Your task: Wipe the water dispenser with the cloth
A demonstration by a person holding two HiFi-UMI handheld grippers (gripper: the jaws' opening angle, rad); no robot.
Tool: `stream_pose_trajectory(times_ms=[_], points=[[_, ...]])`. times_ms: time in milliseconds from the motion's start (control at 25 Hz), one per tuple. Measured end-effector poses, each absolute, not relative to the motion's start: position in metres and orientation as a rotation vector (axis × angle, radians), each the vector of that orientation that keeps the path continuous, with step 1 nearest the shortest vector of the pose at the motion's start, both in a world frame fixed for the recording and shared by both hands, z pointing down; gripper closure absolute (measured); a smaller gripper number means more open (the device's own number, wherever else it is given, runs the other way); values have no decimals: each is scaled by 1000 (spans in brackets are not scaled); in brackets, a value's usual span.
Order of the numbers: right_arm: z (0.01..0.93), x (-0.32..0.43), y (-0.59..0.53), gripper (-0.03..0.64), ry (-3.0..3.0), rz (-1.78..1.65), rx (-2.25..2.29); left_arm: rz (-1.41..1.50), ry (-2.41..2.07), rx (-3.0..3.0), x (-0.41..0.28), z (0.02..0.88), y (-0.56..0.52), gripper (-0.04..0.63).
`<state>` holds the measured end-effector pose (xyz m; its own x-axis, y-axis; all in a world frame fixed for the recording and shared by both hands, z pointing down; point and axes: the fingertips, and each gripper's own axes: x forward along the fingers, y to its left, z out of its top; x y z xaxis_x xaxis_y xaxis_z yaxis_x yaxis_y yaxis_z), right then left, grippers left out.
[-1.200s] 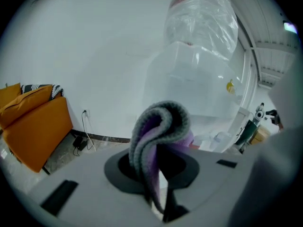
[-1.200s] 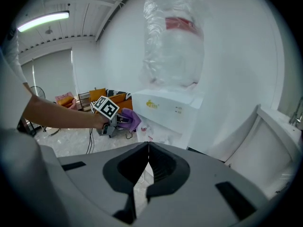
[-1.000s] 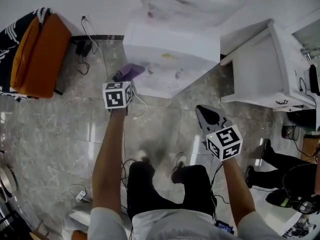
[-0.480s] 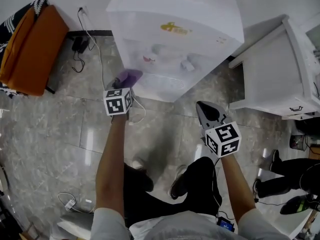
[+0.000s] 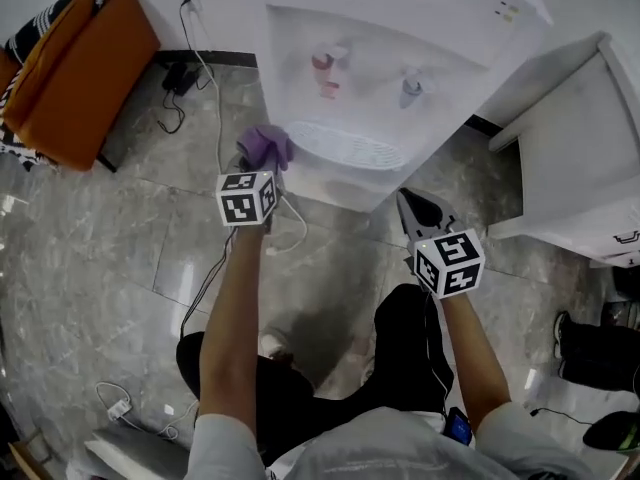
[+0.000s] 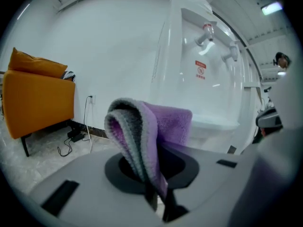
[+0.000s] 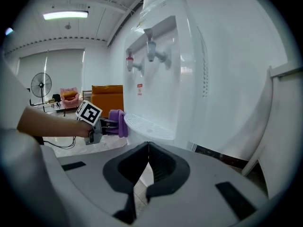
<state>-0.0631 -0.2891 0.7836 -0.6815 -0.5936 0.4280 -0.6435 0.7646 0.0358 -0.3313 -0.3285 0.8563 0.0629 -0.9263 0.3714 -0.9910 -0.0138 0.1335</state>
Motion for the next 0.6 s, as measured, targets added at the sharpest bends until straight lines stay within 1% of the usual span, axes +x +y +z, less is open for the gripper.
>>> stream_pose_trajectory(times_ms=[200, 400, 600], points=[[821, -68, -288, 603, -2602, 149, 904, 468, -1894, 2044, -309, 897, -328, 535], [836, -57, -297, 603, -2603, 167, 900, 376, -1876, 2021, -298, 898, -330, 535], [837, -42, -307, 603, -2601, 169, 965, 586, -1735, 2102, -263, 904, -337, 537]])
